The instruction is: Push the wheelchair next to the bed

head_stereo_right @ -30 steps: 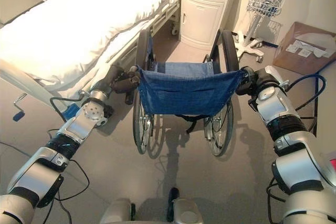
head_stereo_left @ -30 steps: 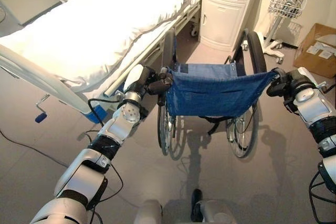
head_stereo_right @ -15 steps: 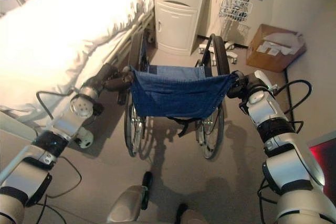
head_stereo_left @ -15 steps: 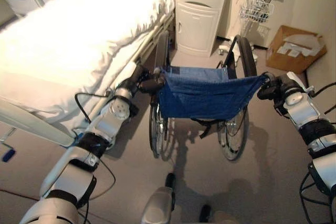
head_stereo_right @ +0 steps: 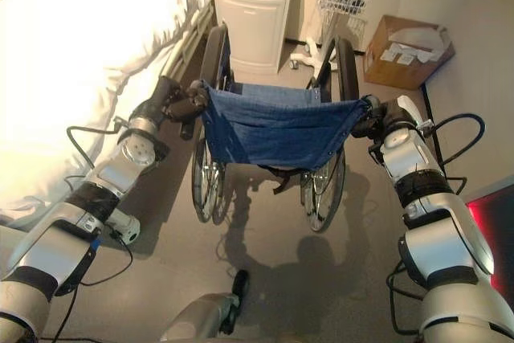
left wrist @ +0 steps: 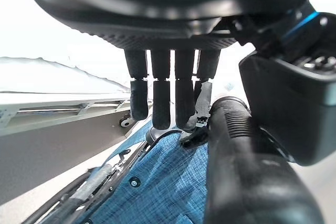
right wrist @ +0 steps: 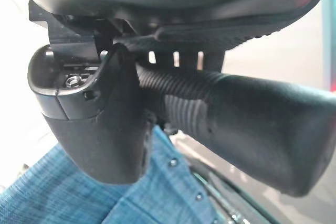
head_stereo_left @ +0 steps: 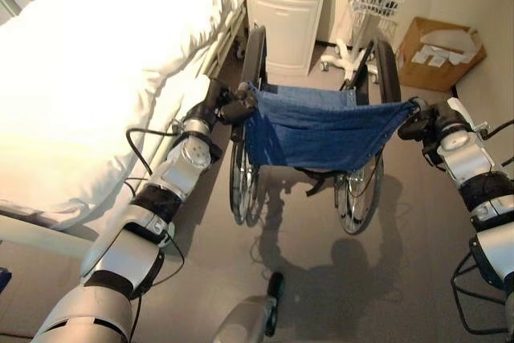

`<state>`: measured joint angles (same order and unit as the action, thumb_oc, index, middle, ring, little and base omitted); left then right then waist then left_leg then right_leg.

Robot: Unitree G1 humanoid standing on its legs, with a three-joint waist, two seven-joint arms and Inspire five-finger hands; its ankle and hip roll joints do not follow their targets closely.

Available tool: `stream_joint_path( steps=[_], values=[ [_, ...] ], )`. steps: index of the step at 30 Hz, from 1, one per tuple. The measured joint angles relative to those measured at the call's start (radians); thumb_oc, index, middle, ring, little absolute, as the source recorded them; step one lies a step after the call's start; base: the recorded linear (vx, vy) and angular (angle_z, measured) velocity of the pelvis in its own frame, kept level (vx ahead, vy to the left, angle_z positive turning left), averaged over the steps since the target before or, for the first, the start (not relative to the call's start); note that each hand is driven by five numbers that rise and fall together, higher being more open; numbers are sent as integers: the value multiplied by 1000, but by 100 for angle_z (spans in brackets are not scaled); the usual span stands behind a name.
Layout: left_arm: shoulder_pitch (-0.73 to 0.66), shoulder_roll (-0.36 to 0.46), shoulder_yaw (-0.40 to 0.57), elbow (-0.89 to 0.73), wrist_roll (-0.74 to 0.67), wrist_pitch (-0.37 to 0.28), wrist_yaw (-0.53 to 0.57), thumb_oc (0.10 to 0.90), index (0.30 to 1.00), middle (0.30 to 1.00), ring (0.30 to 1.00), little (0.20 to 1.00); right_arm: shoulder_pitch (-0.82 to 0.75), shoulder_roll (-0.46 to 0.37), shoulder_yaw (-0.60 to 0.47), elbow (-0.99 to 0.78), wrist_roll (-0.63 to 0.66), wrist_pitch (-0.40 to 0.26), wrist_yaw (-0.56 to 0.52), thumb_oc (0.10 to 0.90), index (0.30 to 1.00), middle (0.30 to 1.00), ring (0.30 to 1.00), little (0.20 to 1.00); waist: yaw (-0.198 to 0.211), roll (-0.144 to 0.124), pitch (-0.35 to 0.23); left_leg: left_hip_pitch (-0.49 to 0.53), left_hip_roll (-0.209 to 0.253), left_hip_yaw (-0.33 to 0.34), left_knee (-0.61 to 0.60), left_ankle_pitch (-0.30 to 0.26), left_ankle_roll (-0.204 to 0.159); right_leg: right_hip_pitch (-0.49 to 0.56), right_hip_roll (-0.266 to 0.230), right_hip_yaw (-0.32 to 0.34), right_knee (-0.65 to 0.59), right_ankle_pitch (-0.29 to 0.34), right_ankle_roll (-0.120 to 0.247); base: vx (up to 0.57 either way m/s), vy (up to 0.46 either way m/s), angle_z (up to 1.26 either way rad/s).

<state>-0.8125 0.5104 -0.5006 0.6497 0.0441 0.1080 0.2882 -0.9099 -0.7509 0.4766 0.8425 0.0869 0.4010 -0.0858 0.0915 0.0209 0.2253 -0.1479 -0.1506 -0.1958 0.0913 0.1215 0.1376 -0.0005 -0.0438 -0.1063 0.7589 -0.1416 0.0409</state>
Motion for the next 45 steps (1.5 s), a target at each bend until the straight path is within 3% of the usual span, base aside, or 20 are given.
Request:
stream_joint_path(
  steps=[2,4,5,6,9,11,12,13,14,16,18,21,22,24,26,29,30,31,34,45],
  values=[
    [41,0,10,-17,1,3,17,400,300,300,300,300,14,2,5,-31,-1,2,-7,400,300,300,300,300,-17,45,31,48,29,-34,-22,-1,-19,-107,71,-13,-68,-80,-48,283,-47,10],
    [71,14,11,-49,2,4,20,400,300,300,300,300,55,-11,5,-92,3,13,-12,400,300,300,300,300,-52,22,47,53,33,50,-24,-70,-2,-217,66,-11,-254,-69,-41,385,-86,44],
    [77,19,9,-54,1,1,20,400,300,300,300,300,59,-8,3,-96,3,19,-12,400,300,300,300,300,-70,3,50,82,18,57,-58,-84,5,-228,49,-8,-391,-49,-9,406,-99,116],
    [62,26,8,-40,3,-1,14,400,300,300,300,300,56,-3,-1,-93,4,38,-12,400,300,300,300,300,-111,-61,67,83,-26,101,8,-120,67,-238,-21,-16,-567,16,68,299,-72,132],
    [71,-20,33,-31,7,-7,24,400,300,300,300,300,46,-2,-12,-88,-1,70,-13,400,300,300,300,300,-128,-53,85,58,-20,88,64,-99,53,-285,-46,-17,-560,77,124,187,-59,75],
    [68,-10,35,-52,25,-16,24,400,300,300,300,300,38,-6,-28,-82,-1,68,-13,400,300,300,300,300,-124,-31,85,42,36,80,11,-99,52,-298,-18,-43,-385,52,95,148,-88,31],
    [53,14,25,-65,28,-19,21,400,300,300,300,300,26,-1,-29,-76,0,63,-12,400,300,300,300,300,-131,-71,71,31,20,78,26,-144,-27,-217,-46,-73,-429,33,76,211,-100,29],
    [33,26,29,-63,32,-24,23,400,300,300,300,300,5,-6,-29,-71,0,58,-7,400,300,300,300,300,-134,-107,88,-5,-6,133,149,-156,-20,-168,-90,-93,-489,77,8,251,-110,0],
    [26,1,50,-47,31,-26,38,400,300,300,300,300,-48,-17,-18,-49,-5,36,-13,400,300,300,300,300,-121,-62,120,-4,6,188,320,-220,-49,-142,-98,-133,-506,79,21,254,-83,-30],
    [24,-11,44,-17,32,-29,34,400,300,300,300,300,-55,-33,15,-57,-10,27,-17,400,300,300,300,300,-108,3,106,56,37,147,254,-299,-36,-158,-69,-153,-442,62,3,271,-39,-12],
    [41,-14,51,-22,29,-46,46,400,300,300,300,300,-49,-27,18,-37,-3,27,-12,400,300,300,300,300,-113,-54,90,106,40,181,145,-285,-65,-167,-102,-154,-440,54,-21,280,7,40],
    [40,-22,37,-12,29,-49,53,400,300,300,300,300,-37,-17,19,-21,1,25,-7,400,300,300,300,300,-130,-70,84,102,138,204,342,-320,-133,-128,-100,-219,-467,44,-34,175,56,58],
    [36,-23,32,-13,30,-51,50,400,300,300,300,300,-41,-16,17,-7,1,21,-18,400,300,300,300,300,-131,-82,92,27,166,172,477,-296,-203,-133,-81,-182,-483,32,-37,218,217,26],
    [11,-23,21,-20,30,-51,55,400,300,300,300,300,-79,-6,14,43,4,22,-33,400,300,300,300,300,-91,-97,100,-89,154,171,407,-310,-247,-123,-53,-113,-580,105,-16,219,237,-31],
    [1,-21,21,-32,23,-51,61,400,300,300,300,300,-107,-19,15,48,-4,14,-33,400,300,300,300,300,-44,-39,134,-105,172,148,214,-244,-247,-80,-24,-111,-636,135,-31,167,208,-97],
    [97,-10,42,-58,17,-66,50,400,300,300,300,300,-84,-24,47,25,-43,-46,-33,400,300,300,300,300,19,89,132,-87,203,164,186,-206,-193,-28,-3,-199,-613,129,-12,180,232,-145],
    [113,-2,47,-60,17,-73,39,400,300,300,300,300,-74,-17,48,19,-44,-46,-33,400,300,300,300,300,38,92,121,-82,202,148,181,-184,-184,-36,-4,-194,-601,123,-5,81,108,-103],
    [128,15,54,-70,14,-77,33,400,300,300,300,300,-65,-4,53,17,-42,-46,-33,400,300,300,300,300,45,89,97,-86,200,144,167,-181,-185,-44,-2,-173,-605,118,5,46,95,-29],
    [63,62,64,-71,8,-77,28,400,300,300,300,300,-68,22,30,19,2,-44,-39,400,300,300,300,300,-1,-38,87,-99,155,155,86,-158,-180,-75,-64,-233,-658,140,1,16,91,25],
    [1,64,54,-63,-2,-47,41,400,300,300,300,300,-108,21,7,22,-1,-32,-48,400,300,300,300,300,-15,-31,85,-35,127,150,0,-66,-132,-27,-60,-171,-760,188,53,28,35,-3]
  ],
)
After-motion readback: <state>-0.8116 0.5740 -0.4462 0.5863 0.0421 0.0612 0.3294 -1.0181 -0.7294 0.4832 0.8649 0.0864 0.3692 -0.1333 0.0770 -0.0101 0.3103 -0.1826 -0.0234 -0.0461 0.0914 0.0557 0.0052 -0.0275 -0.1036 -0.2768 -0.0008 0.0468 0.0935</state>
